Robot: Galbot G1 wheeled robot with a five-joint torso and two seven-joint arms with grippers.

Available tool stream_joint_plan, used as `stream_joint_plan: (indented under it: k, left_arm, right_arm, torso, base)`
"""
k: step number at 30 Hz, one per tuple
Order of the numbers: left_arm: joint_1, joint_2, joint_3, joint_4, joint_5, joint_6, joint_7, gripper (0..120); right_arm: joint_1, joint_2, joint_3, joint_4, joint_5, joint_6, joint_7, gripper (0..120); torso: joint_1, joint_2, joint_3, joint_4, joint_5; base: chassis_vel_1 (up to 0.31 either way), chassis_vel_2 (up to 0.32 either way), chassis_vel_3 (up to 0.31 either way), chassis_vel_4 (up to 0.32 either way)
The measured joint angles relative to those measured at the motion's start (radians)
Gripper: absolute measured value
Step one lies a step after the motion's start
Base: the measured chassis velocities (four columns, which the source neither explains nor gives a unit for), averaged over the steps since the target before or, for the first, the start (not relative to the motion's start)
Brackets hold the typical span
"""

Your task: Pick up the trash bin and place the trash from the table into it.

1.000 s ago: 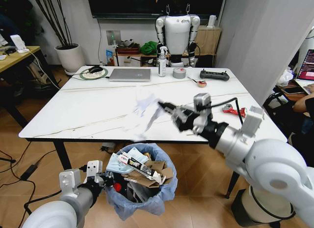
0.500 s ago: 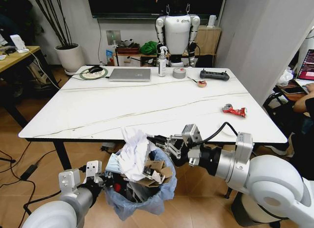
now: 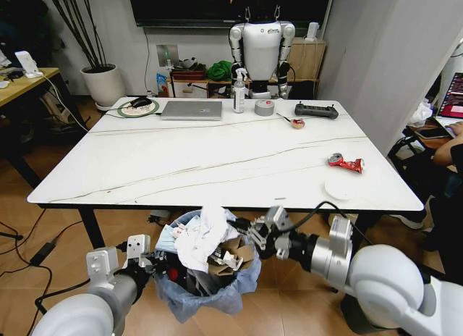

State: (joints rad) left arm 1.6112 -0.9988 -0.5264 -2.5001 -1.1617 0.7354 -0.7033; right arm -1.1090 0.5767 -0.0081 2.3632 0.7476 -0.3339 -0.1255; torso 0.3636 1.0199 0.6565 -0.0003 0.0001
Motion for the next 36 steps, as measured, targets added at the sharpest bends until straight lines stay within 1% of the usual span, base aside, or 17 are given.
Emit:
stream_joint_plan:
  k: [4, 7, 9, 11, 16, 17, 20, 23, 24, 26, 28, 29, 31, 33, 34, 35, 36]
  left_arm:
    - [-0.001, 0.001, -0.001, 0.000, -0.002, 0.000, 0.000, 2]
    - [0.000, -0.002, 0.001, 0.000, -0.001, 0.000, 0.001, 2]
    - [0.002, -0.004, 0.002, 0.000, 0.001, 0.000, 0.001, 2]
    - [0.002, -0.004, 0.002, 0.000, 0.001, 0.000, 0.001, 2]
    - [0.008, -0.004, -0.002, 0.000, 0.003, 0.000, 0.002, 2]
    - [0.008, -0.004, -0.002, 0.000, 0.003, 0.000, 0.002, 2]
    - [0.010, -0.004, -0.002, 0.000, 0.003, 0.000, 0.002, 2]
    - [0.010, -0.004, -0.001, 0.000, 0.004, 0.000, 0.003, 2]
    - [0.010, -0.004, -0.001, 0.000, 0.004, 0.000, 0.003, 2]
    - [0.009, -0.004, 0.002, 0.000, 0.005, 0.000, 0.003, 2]
    - [0.006, -0.004, 0.006, 0.000, 0.006, 0.000, 0.003, 2]
    - [0.005, -0.004, 0.007, 0.000, 0.007, 0.000, 0.003, 2]
    - [0.005, -0.004, 0.008, 0.000, 0.007, 0.000, 0.003, 2]
    - [0.005, -0.003, 0.008, 0.000, 0.007, 0.000, 0.001, 2]
    - [0.005, -0.003, 0.008, 0.000, 0.007, 0.000, 0.000, 2]
    - [0.005, -0.002, 0.009, 0.000, 0.007, 0.000, -0.002, 2]
    - [0.005, -0.001, 0.009, 0.000, 0.007, 0.000, -0.003, 2]
  right_arm:
    - [-0.024, 0.003, 0.002, -0.003, -0.037, 0.011, -0.007, 0]
    - [0.003, 0.009, 0.009, -0.004, -0.031, 0.014, -0.007, 0]
    - [0.025, 0.011, 0.011, -0.005, -0.018, 0.014, -0.007, 8]
    - [0.032, 0.011, 0.012, -0.005, -0.014, 0.014, -0.006, 11]
    - [0.061, 0.006, 0.016, 0.006, 0.019, 0.014, -0.001, 33]
    - [0.061, 0.006, 0.016, 0.006, 0.019, 0.014, -0.001, 33]
    - [0.069, 0.000, 0.022, 0.013, 0.031, 0.015, 0.004, 45]
    - [0.102, 0.006, 0.025, 0.038, 0.092, 0.007, 0.054, 58]
    - [0.102, 0.006, 0.025, 0.038, 0.092, 0.007, 0.054, 58]
    - [0.124, 0.019, 0.020, 0.058, 0.143, -0.007, 0.096, 65]
    - [0.132, 0.032, 0.009, 0.078, 0.178, -0.016, 0.136, 73]
    - [0.126, 0.038, 0.000, 0.081, 0.182, -0.021, 0.152, 80]
    - [0.112, 0.041, -0.007, 0.075, 0.172, -0.024, 0.154, 83]
    - [0.096, 0.043, -0.025, 0.060, 0.144, -0.024, 0.150, 91]
    - [0.093, 0.045, -0.040, 0.052, 0.133, -0.024, 0.148, 93]
    - [0.096, 0.052, -0.078, 0.040, 0.124, -0.024, 0.149, 98]
    - [0.102, 0.056, -0.099, 0.034, 0.123, -0.024, 0.152, 99]
  torso:
    - [0.000, 0.000, 0.000, -0.0001, 0.0000]
    - [0.000, 0.000, 0.000, 0.0002, -0.0001]
    - [0.000, 0.000, 0.000, 0.0003, -0.0001]
    - [0.000, 0.000, 0.000, 0.0003, -0.0001]
    - [0.000, 0.000, 0.000, 0.0002, -0.0001]
    - [0.000, 0.000, 0.000, 0.0002, -0.0001]
    - [0.000, 0.000, 0.000, 0.0003, -0.0001]
    - [0.000, 0.000, 0.000, 0.0000, -0.0001]
    - [0.000, 0.000, 0.000, 0.0000, -0.0001]
    - [0.000, 0.000, 0.000, 0.0002, -0.0001]
    - [0.000, 0.000, 0.000, 0.0004, -0.0002]
    - [0.000, 0.000, 0.000, 0.0004, -0.0003]
    - [0.000, 0.000, 0.000, 0.0002, -0.0001]
    - [0.000, 0.000, 0.000, 0.0000, -0.0002]
    - [0.000, 0.000, 0.000, 0.0000, -0.0001]
    - [0.000, 0.000, 0.000, 0.0000, -0.0001]
    - [0.000, 0.000, 0.000, 0.0000, 0.0000]
  base:
    - [0.000, 0.000, 0.000, 0.000]
    - [0.000, 0.000, 0.000, 0.000]
    - [0.000, 0.000, 0.000, 0.000]
    - [0.000, 0.000, 0.000, 0.000]
    - [0.000, 0.000, 0.000, 0.000]
    - [0.000, 0.000, 0.000, 0.000]
    - [0.000, 0.000, 0.000, 0.000]
    - [0.000, 0.000, 0.000, 0.000]
    - [0.000, 0.000, 0.000, 0.000]
    - [0.000, 0.000, 0.000, 0.000]
    - [0.000, 0.000, 0.000, 0.000]
    - [0.000, 0.000, 0.000, 0.000]
    - [0.000, 0.000, 0.000, 0.000]
    - [0.000, 0.000, 0.000, 0.000]
    - [0.000, 0.000, 0.000, 0.000]
    - [0.000, 0.000, 0.000, 0.000]
    - [0.000, 0.000, 0.000, 0.000]
